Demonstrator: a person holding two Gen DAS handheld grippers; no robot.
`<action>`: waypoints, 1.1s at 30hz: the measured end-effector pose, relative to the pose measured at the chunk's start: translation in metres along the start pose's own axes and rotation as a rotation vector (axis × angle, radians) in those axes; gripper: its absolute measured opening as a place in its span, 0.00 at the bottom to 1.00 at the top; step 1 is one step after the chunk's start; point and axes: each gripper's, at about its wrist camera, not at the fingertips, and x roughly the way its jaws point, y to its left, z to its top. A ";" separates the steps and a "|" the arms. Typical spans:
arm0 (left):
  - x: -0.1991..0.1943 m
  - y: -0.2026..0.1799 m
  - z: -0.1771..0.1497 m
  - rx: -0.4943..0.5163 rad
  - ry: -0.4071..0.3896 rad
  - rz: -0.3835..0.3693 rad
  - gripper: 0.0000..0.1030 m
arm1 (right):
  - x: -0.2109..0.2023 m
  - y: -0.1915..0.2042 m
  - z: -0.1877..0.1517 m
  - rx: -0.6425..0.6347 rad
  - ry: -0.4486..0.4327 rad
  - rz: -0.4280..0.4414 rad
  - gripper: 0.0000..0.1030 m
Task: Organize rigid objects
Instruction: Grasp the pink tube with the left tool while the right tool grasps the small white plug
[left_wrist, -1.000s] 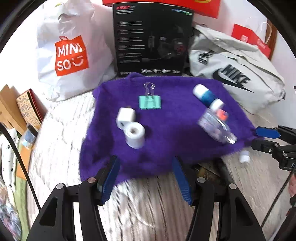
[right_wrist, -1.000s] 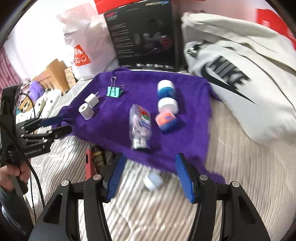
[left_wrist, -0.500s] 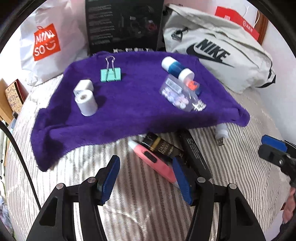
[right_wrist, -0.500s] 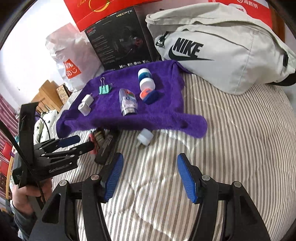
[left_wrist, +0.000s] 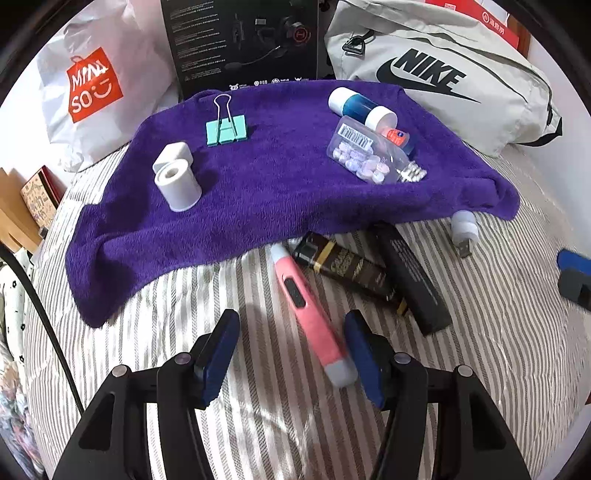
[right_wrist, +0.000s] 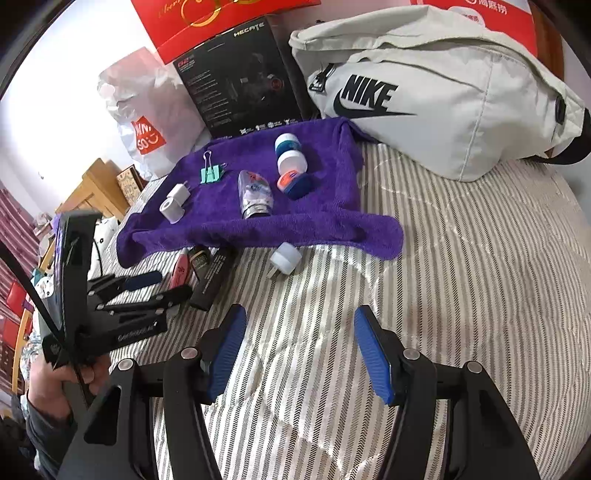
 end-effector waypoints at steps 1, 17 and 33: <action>0.001 -0.001 0.001 0.005 -0.002 0.008 0.58 | 0.001 0.000 -0.002 -0.004 0.006 -0.002 0.59; -0.002 -0.001 -0.004 0.015 -0.041 -0.053 0.21 | 0.018 0.000 -0.009 -0.013 0.048 -0.007 0.59; -0.017 0.035 -0.032 0.017 -0.040 -0.078 0.17 | 0.065 0.013 0.016 0.032 0.026 0.043 0.59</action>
